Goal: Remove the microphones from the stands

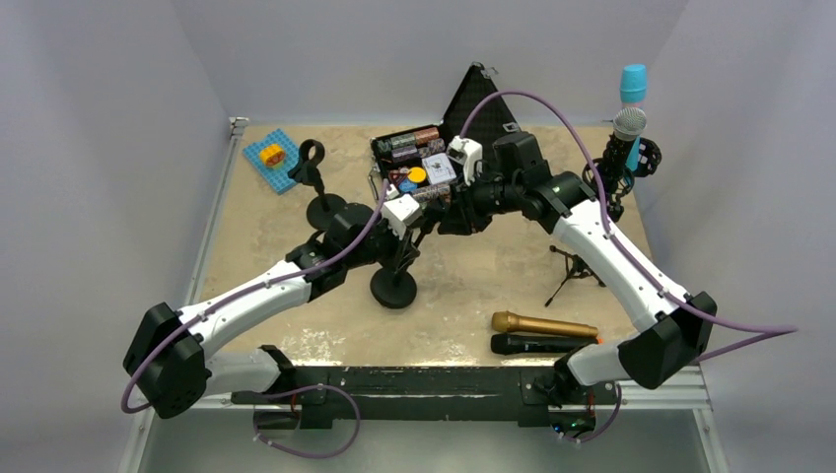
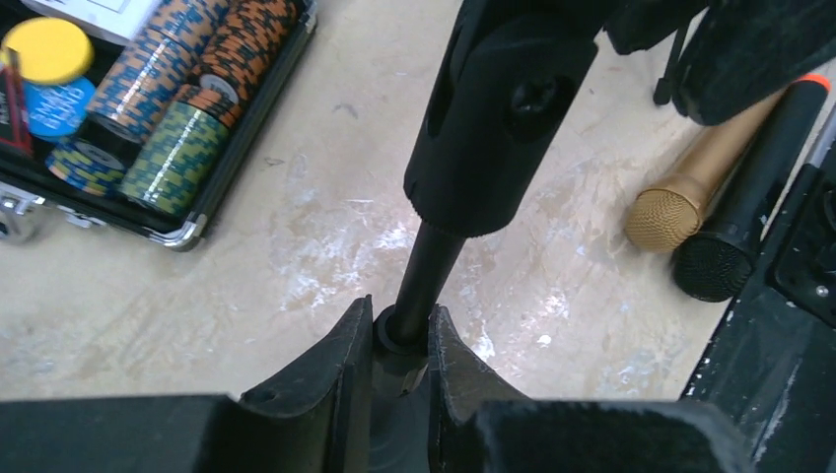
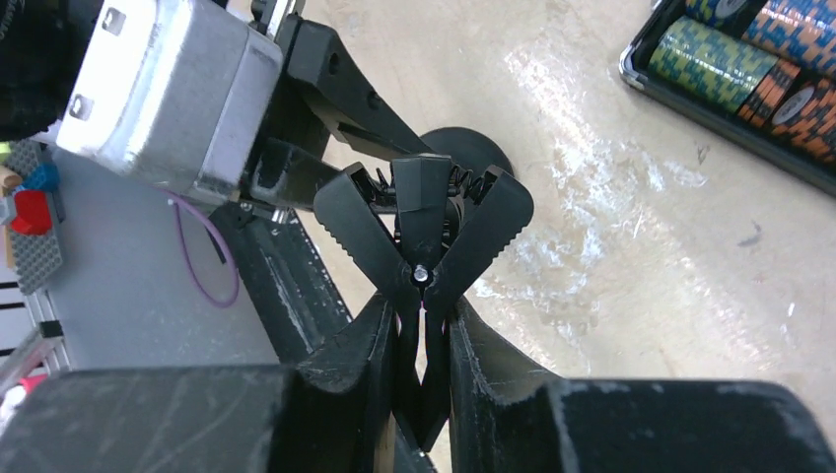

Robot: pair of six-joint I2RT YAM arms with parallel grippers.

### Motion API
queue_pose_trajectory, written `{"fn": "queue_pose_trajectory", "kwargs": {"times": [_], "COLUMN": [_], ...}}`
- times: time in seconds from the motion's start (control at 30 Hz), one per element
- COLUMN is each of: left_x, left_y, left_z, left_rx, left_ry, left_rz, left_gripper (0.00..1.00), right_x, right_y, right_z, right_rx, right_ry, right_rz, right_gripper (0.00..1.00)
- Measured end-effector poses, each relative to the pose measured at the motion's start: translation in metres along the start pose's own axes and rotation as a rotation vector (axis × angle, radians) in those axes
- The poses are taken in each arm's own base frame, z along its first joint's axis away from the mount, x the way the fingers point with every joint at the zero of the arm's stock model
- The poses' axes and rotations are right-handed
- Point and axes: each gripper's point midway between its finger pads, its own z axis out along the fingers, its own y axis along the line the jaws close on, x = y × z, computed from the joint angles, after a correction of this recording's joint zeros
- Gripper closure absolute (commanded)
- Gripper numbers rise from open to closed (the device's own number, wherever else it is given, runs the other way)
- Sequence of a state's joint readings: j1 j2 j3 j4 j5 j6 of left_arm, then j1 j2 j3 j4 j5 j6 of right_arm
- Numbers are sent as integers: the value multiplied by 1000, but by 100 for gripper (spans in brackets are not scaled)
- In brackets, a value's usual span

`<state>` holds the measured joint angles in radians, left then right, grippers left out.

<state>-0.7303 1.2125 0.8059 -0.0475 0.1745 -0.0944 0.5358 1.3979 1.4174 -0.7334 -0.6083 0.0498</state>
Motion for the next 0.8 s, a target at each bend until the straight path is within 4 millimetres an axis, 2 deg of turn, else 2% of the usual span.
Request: {"fn": "queue_pose_trajectory", "kwargs": {"times": [0.03,0.1,0.2,0.3,0.4,0.43,0.53,0.63,0.73,0.8], "left_x": [2,4,-6,-11,-13,-11,7,25,38,45], "left_y": [-2,-6,-10,-18,-26,-28,-42,-56,-63,-66], "left_z": [1,3,1,-10,-27,-31,-40,-42,-35,-30], "left_rx": [7,26,72,164,278,310,453,583,662,692], "left_ry": [6,13,-26,-45,-60,-57,-19,21,47,61], "left_rz": [-9,-19,7,53,124,149,252,303,327,334], "left_gripper": [57,43,37,36,36,36,37,39,40,45], "right_x": [1,3,11,21,40,42,54,60,62,63], "right_y": [1,1,3,9,20,21,31,39,42,44], "right_z": [0,1,-1,-6,-13,-14,-22,-25,-25,-24], "right_rx": [5,10,-1,-40,-121,-129,-200,-253,-287,-301], "right_ry": [3,9,14,11,-11,-13,-45,-65,-72,-76], "right_rz": [17,30,1,-104,-320,-341,-562,-720,-822,-863], "right_gripper": [100,100,100,100,100,100,100,100,100,100]}}
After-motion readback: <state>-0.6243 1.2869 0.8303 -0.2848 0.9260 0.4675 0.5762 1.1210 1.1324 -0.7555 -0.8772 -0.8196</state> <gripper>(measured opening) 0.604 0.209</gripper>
